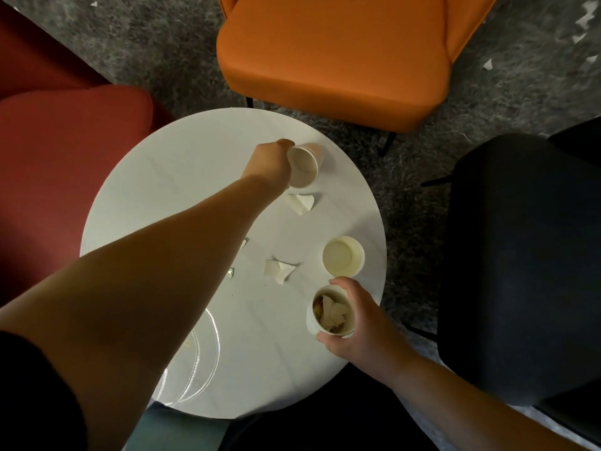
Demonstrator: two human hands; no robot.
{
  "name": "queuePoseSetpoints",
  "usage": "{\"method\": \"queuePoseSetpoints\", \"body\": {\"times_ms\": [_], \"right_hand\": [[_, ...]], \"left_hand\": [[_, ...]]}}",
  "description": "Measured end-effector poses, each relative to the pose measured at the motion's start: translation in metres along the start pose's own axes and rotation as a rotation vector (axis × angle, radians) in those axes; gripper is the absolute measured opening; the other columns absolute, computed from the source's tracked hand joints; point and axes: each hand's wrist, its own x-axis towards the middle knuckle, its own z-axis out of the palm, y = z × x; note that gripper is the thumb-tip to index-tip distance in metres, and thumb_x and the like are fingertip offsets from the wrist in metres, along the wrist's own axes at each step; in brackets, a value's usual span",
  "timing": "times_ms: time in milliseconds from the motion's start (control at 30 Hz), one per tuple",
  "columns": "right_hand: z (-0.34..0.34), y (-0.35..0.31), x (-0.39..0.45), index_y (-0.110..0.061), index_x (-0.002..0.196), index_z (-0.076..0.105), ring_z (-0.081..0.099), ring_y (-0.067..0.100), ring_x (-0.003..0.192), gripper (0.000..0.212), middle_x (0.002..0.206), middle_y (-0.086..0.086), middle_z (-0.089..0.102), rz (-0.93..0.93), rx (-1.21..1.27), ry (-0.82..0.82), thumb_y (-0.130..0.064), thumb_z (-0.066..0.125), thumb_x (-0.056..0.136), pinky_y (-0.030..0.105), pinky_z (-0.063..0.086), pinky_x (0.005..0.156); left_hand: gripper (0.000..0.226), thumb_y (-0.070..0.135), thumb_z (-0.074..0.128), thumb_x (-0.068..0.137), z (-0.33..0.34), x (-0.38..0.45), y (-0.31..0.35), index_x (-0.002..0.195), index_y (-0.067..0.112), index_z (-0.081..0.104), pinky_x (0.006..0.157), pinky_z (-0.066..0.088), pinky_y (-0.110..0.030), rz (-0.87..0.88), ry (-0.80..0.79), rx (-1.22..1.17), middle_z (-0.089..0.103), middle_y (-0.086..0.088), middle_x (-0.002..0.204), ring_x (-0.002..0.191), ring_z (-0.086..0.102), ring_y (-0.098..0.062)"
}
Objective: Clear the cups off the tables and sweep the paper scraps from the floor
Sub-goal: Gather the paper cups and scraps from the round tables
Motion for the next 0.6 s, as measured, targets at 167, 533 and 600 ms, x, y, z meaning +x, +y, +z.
{"method": "queuePoseSetpoints", "body": {"times_ms": [167,533,600], "right_hand": [[-0.001,0.005,-0.003,-0.044,0.128,0.035,0.046,-0.002,0.115,0.075,0.126,-0.018,0.047,-0.032,-0.006,0.025,-0.043,0.077,0.065,0.015,0.044,0.093],[-0.01,0.015,-0.017,-0.039,0.128,0.038,0.049,0.005,0.117,0.075,0.125,-0.013,0.049,-0.047,-0.007,0.04,-0.042,0.079,0.065,0.021,0.045,0.095],[-0.014,0.019,-0.02,-0.039,0.128,0.038,0.049,0.005,0.119,0.074,0.125,-0.015,0.048,-0.044,-0.01,0.036,-0.045,0.078,0.066,0.028,0.047,0.097]], "left_hand": [[0.035,0.014,0.046,0.099,-0.007,-0.034,-0.005,0.133,0.016,0.052,0.078,0.059,-0.036,0.088,0.075,0.1,0.061,-0.011,0.117,0.092,0.062,-0.026],[0.019,0.026,0.044,0.1,0.001,-0.142,0.003,0.082,0.023,0.046,0.049,0.028,-0.012,0.295,0.075,0.163,0.043,0.012,0.061,0.054,0.044,-0.006],[0.023,0.028,0.042,0.101,0.015,-0.141,0.002,0.08,0.022,0.046,0.052,0.031,-0.015,0.274,0.011,0.201,0.046,0.008,0.063,0.059,0.048,-0.01]]}}
